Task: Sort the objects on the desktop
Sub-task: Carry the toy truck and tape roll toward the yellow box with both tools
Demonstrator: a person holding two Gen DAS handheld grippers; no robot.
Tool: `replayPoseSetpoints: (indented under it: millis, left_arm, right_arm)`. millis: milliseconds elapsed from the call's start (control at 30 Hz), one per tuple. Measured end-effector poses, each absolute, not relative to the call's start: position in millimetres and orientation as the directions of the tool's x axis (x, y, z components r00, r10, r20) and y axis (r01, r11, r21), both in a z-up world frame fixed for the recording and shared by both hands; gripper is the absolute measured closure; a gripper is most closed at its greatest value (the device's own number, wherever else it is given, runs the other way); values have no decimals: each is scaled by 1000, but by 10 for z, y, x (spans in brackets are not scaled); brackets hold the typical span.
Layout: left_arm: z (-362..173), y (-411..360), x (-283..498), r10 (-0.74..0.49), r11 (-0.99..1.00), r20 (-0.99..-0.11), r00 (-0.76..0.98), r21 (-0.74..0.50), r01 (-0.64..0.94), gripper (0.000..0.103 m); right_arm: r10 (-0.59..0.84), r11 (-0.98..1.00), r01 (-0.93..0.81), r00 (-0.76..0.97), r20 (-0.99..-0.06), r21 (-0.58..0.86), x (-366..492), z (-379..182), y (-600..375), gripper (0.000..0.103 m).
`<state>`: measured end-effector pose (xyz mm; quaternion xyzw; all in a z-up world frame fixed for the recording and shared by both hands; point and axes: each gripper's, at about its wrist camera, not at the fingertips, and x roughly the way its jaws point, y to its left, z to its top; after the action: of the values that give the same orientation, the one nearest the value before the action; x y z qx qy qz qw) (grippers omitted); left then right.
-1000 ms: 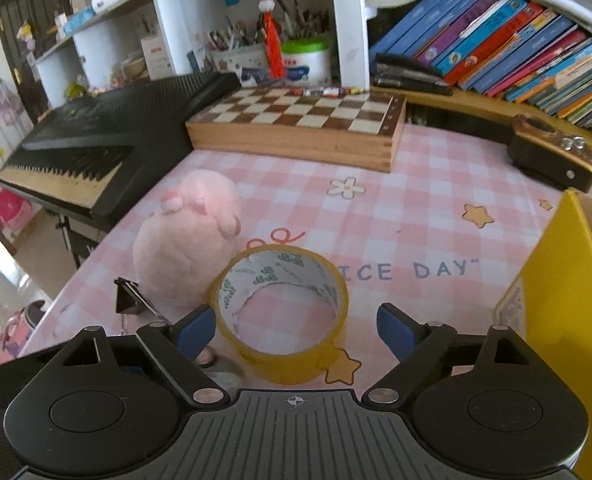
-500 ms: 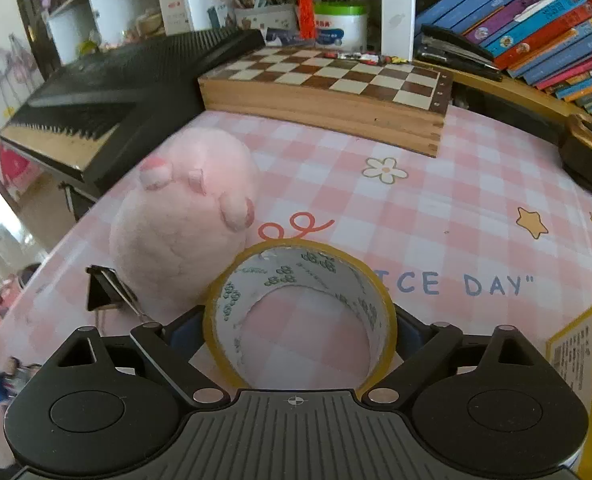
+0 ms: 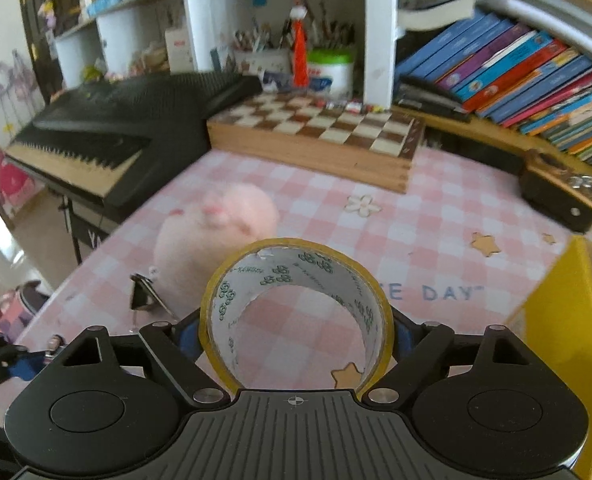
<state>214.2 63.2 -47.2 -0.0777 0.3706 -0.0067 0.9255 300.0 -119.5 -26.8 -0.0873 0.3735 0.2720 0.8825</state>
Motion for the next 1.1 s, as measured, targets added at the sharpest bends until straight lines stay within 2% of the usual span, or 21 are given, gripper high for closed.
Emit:
replayPoseSetpoints:
  millis: [467,1100]
  left_arm:
    - [-189,723,1661,-170,974,-625,762,-223,35,43]
    - [136,637,926,-305,946,-570,763,-272,174,43]
  right_arm:
    - [456,856,-501,611,-647,129,2252,62,-1426,15]
    - [400,891,-439,636,-660,117,1165,131,-1866,15]
